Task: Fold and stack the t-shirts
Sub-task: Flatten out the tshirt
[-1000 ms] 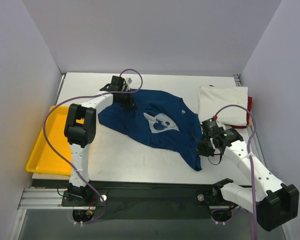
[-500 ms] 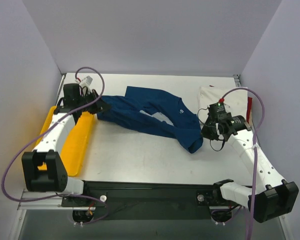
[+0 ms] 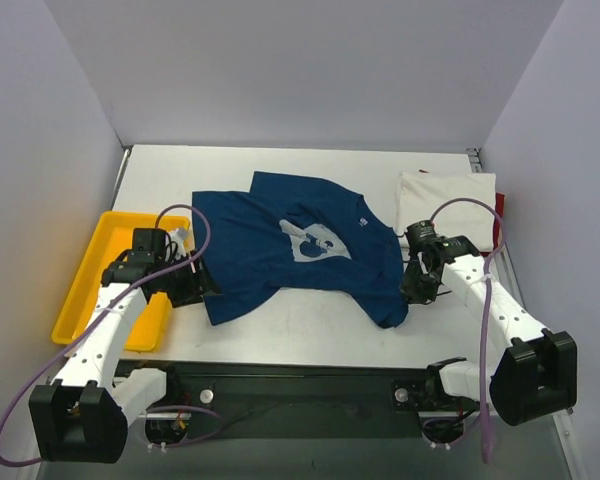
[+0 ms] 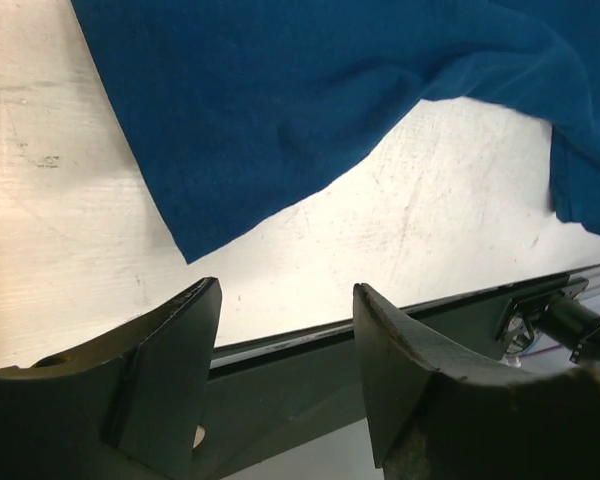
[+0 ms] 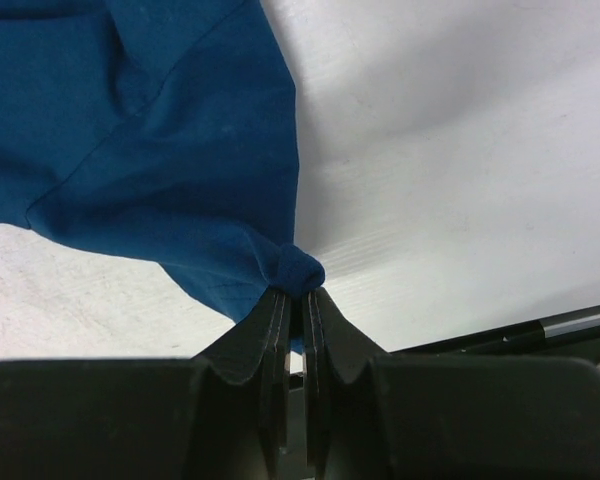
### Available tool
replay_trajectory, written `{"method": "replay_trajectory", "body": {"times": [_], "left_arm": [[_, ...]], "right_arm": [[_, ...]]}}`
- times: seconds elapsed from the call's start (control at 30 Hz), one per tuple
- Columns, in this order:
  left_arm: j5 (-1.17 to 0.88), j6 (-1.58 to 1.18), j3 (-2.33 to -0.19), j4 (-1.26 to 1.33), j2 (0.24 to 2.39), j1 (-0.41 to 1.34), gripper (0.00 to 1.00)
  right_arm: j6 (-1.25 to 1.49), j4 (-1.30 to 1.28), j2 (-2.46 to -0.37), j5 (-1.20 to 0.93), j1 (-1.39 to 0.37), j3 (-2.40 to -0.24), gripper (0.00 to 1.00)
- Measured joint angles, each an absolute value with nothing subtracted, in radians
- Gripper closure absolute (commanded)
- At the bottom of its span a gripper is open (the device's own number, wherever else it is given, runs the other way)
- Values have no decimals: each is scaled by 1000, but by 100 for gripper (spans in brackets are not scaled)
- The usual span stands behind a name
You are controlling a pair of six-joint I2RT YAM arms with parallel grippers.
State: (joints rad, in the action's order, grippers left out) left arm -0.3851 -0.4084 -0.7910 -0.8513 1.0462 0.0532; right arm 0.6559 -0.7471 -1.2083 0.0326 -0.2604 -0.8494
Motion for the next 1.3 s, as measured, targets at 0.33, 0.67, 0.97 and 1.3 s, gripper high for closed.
{"method": "replay_trajectory", "body": {"times": [0.33, 0.67, 0.97, 1.3], "left_arm": [[-257, -548, -755, -817, 1186, 147, 35], [-105, -633, -734, -817, 1282, 268, 39], [-57, -655, -713, -800, 1374, 289, 40], [-51, -654, -722, -783, 1431, 289, 95]], "right_arm": [[617, -732, -1249, -2, -256, -874, 100], [593, -725, -1260, -36, -254, -876, 100], [585, -724, -1259, -43, -242, -876, 100], [585, -723, -1233, -42, -241, -875, 100]]}}
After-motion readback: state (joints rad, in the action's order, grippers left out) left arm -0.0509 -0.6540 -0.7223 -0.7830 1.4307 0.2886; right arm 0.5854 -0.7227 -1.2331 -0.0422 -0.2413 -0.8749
